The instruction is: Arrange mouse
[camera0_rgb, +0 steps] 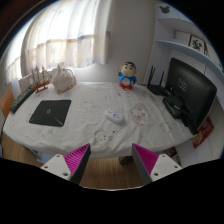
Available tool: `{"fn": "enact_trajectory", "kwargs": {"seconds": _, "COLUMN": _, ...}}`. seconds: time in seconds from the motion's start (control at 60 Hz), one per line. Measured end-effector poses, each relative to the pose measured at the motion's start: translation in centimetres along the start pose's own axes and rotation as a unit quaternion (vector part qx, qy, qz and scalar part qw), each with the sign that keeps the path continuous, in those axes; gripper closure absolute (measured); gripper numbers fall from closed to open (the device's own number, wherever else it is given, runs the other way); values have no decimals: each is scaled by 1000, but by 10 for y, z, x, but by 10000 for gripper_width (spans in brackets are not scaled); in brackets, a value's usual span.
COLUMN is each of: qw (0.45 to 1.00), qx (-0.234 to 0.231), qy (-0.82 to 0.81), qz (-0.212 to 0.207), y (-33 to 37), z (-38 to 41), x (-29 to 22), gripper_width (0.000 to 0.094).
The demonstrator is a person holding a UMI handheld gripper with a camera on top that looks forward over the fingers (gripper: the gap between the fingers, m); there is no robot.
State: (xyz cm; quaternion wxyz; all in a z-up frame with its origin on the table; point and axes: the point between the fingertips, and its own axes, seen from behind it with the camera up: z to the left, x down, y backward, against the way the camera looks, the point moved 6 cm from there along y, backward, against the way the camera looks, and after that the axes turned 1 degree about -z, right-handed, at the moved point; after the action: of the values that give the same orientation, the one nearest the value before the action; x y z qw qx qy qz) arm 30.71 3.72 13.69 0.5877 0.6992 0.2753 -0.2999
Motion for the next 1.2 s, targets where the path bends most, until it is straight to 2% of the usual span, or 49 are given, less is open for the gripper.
{"fn": "enact_trajectory", "kwargs": {"seconds": 0.45, "qw": 997, "qx": -36, "qy": 9, "qz": -62, "y": -106, "z": -43, "x": -26, "gripper_width": 87}}
{"fn": "enact_trajectory", "kwargs": {"seconds": 0.733, "qw": 998, "qx": -48, "qy": 8, "qz": -50, "y": -187, "z": -45, "x": -36, "gripper_width": 85}}
{"fn": "enact_trajectory", "kwargs": {"seconds": 1.033, "qw": 997, "qx": -67, "qy": 9, "qz": -43, "y": -245, "z": -43, "x": -56, "gripper_width": 82}}
{"fn": "enact_trajectory", "kwargs": {"seconds": 1.2, "qw": 997, "qx": -62, "qy": -2, "qz": -42, "y": -264, "z": -46, "x": -70, "gripper_width": 95}}
